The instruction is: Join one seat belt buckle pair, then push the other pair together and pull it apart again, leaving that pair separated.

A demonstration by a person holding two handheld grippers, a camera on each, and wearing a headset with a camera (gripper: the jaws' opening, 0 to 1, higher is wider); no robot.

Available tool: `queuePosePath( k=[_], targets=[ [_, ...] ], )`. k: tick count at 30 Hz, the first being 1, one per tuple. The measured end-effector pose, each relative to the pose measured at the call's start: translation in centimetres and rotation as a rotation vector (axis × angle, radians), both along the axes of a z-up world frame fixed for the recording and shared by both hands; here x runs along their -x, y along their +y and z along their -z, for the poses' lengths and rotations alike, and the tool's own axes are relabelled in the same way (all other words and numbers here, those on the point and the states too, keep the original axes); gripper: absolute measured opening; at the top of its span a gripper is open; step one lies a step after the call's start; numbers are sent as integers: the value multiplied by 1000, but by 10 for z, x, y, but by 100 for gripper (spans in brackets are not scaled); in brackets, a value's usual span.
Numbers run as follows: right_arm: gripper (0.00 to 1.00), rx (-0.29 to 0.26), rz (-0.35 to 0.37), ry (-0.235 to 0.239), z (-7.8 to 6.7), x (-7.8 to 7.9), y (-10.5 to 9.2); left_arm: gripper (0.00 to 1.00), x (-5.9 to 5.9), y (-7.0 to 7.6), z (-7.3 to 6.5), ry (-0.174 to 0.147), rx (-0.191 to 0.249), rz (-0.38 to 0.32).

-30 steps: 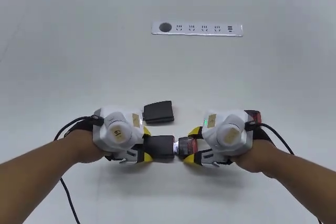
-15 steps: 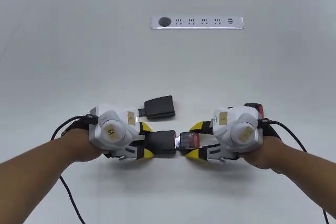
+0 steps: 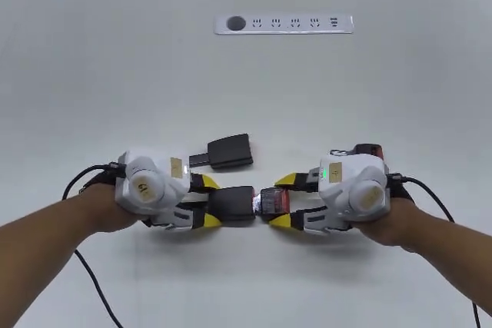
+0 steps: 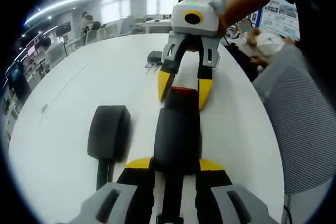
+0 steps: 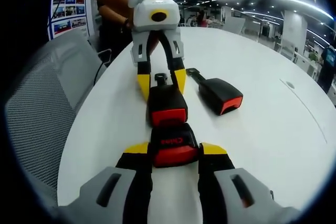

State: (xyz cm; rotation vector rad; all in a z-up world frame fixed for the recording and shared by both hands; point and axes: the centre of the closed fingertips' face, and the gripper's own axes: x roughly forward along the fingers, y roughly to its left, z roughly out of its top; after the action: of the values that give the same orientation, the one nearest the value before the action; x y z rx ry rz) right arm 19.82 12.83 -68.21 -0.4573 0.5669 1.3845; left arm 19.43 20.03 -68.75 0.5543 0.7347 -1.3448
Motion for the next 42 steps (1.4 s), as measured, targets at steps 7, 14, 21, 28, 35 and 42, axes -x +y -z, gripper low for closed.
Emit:
queuePosePath(
  k=[7, 14, 21, 28, 35, 42],
  targets=[
    [32, -22, 4, -2, -3, 1, 0, 29, -2, 3, 0, -9, 18, 7],
    [32, -39, 10, 6, -2, 0, -1, 29, -3, 4, 0, 3, 28, 8],
    [32, -57, 25, 16, 1, -2, -2, 29, -3, 2, 0, 4, 30, 1],
    [34, -54, 41, 27, 2, -2, -1, 30, -3, 4, 0, 1, 21, 3],
    [35, -7, 46, 18, 0, -1, 2, 32, -2, 3, 2, 4, -6, -15],
    [41, 85, 47, -2, 7, 1, 4, 36, 0, 2, 2, 0, -48, -4]
  ],
)
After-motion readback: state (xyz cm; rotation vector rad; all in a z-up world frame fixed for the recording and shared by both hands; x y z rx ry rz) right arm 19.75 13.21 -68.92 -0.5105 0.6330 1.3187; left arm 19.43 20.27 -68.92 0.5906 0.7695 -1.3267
